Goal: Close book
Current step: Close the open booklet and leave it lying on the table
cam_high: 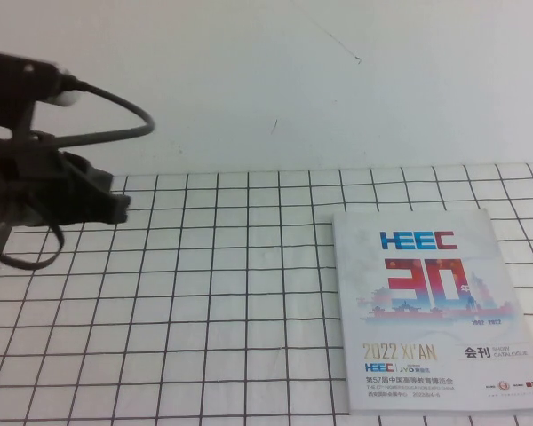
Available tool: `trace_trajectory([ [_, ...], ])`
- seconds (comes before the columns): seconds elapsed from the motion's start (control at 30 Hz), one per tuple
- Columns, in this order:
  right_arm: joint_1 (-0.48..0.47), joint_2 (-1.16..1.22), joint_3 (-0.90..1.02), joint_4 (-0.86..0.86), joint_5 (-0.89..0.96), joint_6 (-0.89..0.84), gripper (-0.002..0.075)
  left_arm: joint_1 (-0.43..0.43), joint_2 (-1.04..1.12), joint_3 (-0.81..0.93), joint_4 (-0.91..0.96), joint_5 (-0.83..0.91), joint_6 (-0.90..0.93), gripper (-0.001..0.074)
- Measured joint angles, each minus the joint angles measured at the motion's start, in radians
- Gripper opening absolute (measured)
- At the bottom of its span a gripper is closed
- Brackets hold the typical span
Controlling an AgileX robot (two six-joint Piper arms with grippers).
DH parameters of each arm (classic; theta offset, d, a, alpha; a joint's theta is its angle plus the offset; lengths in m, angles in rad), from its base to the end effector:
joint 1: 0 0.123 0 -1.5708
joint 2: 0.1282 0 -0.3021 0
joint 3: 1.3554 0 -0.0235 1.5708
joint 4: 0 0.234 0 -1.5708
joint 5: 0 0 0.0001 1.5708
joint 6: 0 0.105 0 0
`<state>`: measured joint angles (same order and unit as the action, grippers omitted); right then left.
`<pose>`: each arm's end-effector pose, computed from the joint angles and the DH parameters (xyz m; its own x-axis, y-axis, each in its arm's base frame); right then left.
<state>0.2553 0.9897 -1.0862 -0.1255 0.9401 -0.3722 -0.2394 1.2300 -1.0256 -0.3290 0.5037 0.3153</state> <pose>0.1669 0.0326 0.3890 -0.5189 -0.5794 -0.6285 -0.4478 0.8105 -0.3775 0.2458 -0.0769 0.3558 -0.5378 0.1564 -0.8284 0.3729 0.9254 -0.0673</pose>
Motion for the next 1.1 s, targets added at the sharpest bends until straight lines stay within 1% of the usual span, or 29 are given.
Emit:
trace_trajectory([
  [0.1, 0.000, -0.090, 0.088, 0.000, -0.049, 0.017, -0.0003, 0.006, -0.086, 0.000, 0.156, 0.007, -0.099, -0.0004],
  [0.23, 0.000, -0.204, 0.194, 0.002, -0.133, 0.032, -0.0003, 0.006, -0.189, 0.029, 0.233, -0.017, -0.134, -0.0004],
  [0.33, 0.000, -0.278, 0.266, 0.022, -0.184, 0.038, -0.0003, 0.006, -0.285, 0.100, 0.233, -0.073, -0.145, -0.0004],
  [0.63, 0.000, -0.524, 0.546, 0.140, -0.369, 0.046, -0.0003, 0.006, -0.599, 0.430, 0.232, -0.249, -0.147, -0.0004],
  [0.8, 0.000, -0.649, 0.673, 0.154, -0.402, 0.046, -0.0003, 0.006, -0.753, 0.608, 0.229, -0.314, -0.147, -0.0004],
  [0.97, 0.000, -0.698, 0.742, 0.169, -0.402, 0.046, -0.0003, 0.006, -0.854, 0.689, 0.179, -0.335, -0.147, -0.0003],
  [1.1, 0.000, -0.701, 0.755, 0.198, -0.382, 0.046, -0.0003, 0.006, -0.873, 0.700, 0.166, -0.335, -0.147, -0.0004],
])
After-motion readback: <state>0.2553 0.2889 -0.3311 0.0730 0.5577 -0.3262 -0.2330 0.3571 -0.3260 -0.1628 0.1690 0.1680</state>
